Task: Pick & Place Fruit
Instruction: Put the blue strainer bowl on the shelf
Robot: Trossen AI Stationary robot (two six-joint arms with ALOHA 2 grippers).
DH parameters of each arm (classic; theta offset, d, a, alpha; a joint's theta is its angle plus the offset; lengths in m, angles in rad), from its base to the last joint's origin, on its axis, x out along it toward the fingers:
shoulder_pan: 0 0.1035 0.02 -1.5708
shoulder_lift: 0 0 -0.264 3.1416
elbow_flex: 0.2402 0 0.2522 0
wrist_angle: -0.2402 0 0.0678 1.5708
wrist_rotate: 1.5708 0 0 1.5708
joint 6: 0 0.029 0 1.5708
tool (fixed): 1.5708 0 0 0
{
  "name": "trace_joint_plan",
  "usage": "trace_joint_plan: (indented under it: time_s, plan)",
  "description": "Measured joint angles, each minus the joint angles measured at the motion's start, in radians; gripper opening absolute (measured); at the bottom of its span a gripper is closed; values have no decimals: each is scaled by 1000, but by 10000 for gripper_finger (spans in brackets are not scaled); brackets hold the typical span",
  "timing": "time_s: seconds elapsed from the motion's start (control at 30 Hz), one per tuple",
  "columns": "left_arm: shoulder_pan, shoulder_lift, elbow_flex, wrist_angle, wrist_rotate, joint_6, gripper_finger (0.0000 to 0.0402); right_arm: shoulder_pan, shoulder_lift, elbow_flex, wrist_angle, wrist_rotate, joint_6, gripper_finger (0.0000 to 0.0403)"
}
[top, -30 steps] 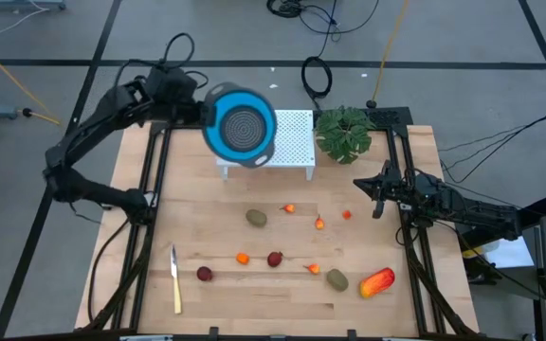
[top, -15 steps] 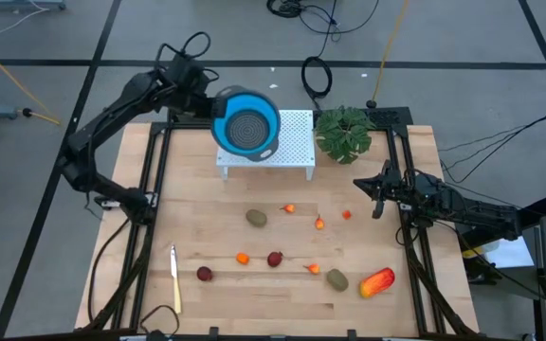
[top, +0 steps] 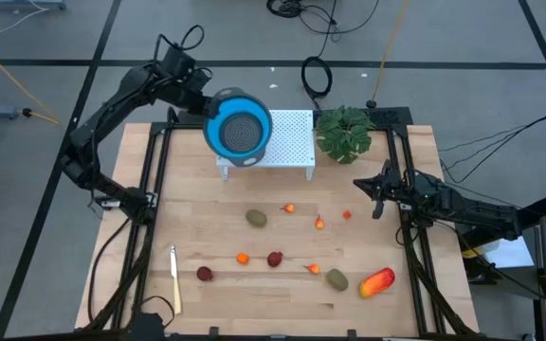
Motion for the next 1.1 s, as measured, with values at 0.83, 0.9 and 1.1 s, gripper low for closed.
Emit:
trace_joint_plan:
  time_s: [0.83, 0.9, 1.1]
  plan:
    - [67, 93, 0, -45, 84, 73, 5, 0, 0, 0, 0, 0, 8, 4]
    - [67, 112, -1, -45, 89, 79, 5, 0, 0, 0, 0, 0, 8, 4]
    - [64, 139, -1, -44, 107, 110, 5, 0, 0, 0, 0, 0, 4, 4]
